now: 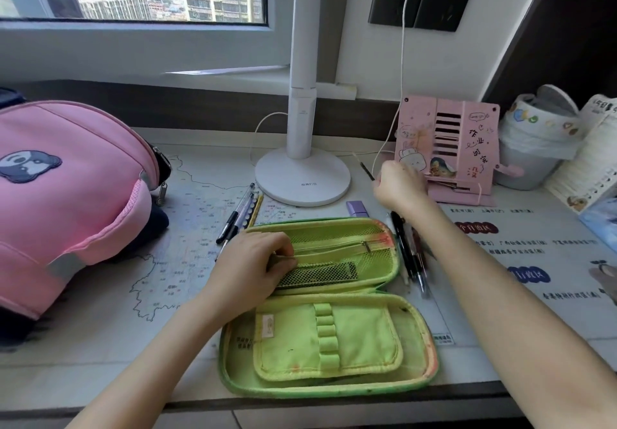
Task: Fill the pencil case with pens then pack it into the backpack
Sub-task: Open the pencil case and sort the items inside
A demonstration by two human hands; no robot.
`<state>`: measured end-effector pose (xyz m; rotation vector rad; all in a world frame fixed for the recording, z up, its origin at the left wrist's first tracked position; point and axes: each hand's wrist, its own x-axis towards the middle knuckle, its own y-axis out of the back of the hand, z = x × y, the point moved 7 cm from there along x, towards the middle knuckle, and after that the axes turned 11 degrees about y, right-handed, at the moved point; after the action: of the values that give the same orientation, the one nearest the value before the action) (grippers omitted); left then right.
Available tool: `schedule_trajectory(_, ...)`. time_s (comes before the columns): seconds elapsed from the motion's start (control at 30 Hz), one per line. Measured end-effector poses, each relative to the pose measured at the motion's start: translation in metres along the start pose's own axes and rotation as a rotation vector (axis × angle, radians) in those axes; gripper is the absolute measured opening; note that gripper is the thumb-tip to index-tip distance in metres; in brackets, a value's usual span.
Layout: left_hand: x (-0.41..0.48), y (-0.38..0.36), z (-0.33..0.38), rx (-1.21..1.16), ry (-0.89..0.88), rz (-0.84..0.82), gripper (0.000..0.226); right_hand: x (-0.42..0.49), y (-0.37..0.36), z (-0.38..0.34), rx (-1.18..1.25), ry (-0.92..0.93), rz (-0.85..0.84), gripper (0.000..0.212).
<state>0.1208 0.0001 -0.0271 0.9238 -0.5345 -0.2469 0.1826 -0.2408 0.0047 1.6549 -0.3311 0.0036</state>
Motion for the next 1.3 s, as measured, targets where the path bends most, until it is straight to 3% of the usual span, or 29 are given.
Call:
schedule_trajectory(0.03,-0.001,-0.001,0.001,0.005,-0.013,-0.026,0.013,-0.010,0.006,-0.013,0.094,0.136,0.015,0.012)
schedule_trajectory(0.1,-0.002,-0.004,0.000,-0.015,-0.004,-0.078,0.014,-0.040,0.012,-0.044,0.295,0.409,-0.115,0.008)
schedule_trajectory(0.2,-0.004,-0.004,-0.003,-0.028,0.018,-0.125,0.015,-0.074,0.004,-0.076,0.141,0.663,-0.305,0.008)
schedule_trajectory(0.3,-0.006,-0.001,-0.001,0.012,-0.003,-0.111,0.012,-0.079,-0.006,-0.090,0.040,0.709,-0.260,0.010)
schedule_trajectory(0.5,0.002,0.004,-0.003,0.022,0.033,-0.084,0.015,-0.077,-0.017,-0.085,0.356,0.607,-0.413,0.013)
schedule_trajectory(0.6,0.008,0.002,-0.007,0.087,0.043,-0.132,0.021,-0.045,0.003,-0.043,0.388,0.337,-0.064,0.014)
schedule_trajectory(0.67,0.011,-0.002,-0.006,0.148,0.034,-0.160,0.024,-0.030,0.001,-0.012,0.241,0.132,0.015,0.019)
schedule_trajectory(0.8,0.013,-0.007,0.003,0.229,-0.032,-0.144,0.027,-0.017,-0.039,-0.001,0.192,-0.007,-0.275,0.040)
schedule_trajectory(0.9,0.019,-0.008,0.001,0.189,0.002,-0.152,0.031,-0.009,-0.045,-0.002,0.303,-0.049,-0.336,0.042)
schedule_trajectory(1.0,0.033,-0.007,-0.004,0.246,0.025,-0.169,0.016,-0.010,-0.046,0.002,0.470,-0.155,-0.364,0.041)
schedule_trajectory(1.17,0.039,-0.021,0.008,0.537,-0.113,-0.292,0.017,-0.014,-0.038,0.012,0.513,-0.205,-0.202,0.023)
schedule_trajectory(1.3,0.033,-0.029,0.013,0.650,-0.219,-0.348,0.020,-0.020,-0.010,0.021,0.597,-0.227,0.119,0.029)
